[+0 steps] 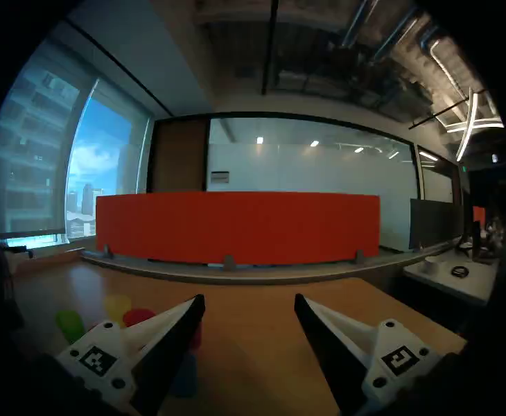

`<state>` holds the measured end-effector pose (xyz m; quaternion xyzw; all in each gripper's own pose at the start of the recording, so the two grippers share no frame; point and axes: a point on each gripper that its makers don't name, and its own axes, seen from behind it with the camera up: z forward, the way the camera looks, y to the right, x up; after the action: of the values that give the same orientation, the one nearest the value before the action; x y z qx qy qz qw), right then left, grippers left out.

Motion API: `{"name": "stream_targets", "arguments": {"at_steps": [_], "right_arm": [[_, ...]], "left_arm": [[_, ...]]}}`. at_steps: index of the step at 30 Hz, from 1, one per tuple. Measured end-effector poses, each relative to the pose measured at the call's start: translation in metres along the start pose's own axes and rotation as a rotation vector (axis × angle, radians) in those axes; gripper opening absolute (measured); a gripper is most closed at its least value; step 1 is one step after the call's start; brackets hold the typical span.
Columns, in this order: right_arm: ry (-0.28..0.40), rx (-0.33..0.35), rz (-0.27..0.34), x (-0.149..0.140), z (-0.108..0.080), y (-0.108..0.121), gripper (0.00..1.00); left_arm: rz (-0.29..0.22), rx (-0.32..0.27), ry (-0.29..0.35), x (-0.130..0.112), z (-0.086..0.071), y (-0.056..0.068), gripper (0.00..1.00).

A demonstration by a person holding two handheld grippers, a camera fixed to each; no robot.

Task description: Pour water

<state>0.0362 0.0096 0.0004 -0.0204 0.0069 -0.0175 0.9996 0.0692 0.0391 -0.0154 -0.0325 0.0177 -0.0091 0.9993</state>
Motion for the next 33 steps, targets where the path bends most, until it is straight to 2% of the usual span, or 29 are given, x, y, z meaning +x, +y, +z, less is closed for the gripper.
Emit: {"name": "stream_targets", "arguments": {"at_steps": [11,21,33], "right_arm": [[-0.011,-0.037,-0.013,0.001,-0.002,0.001,1.00],[-0.020,-0.068,-0.006,0.000,-0.003,0.006,1.00],[-0.011,-0.071,-0.019,0.009,-0.001,-0.001,1.00]], "left_arm": [[0.027,0.020,0.016,-0.012,0.000,-0.011,0.87],[0.006,0.026,-0.007,-0.040,0.003,-0.021,0.87],[0.001,0.028,-0.029,-0.055,0.006,-0.030,0.88]]}}
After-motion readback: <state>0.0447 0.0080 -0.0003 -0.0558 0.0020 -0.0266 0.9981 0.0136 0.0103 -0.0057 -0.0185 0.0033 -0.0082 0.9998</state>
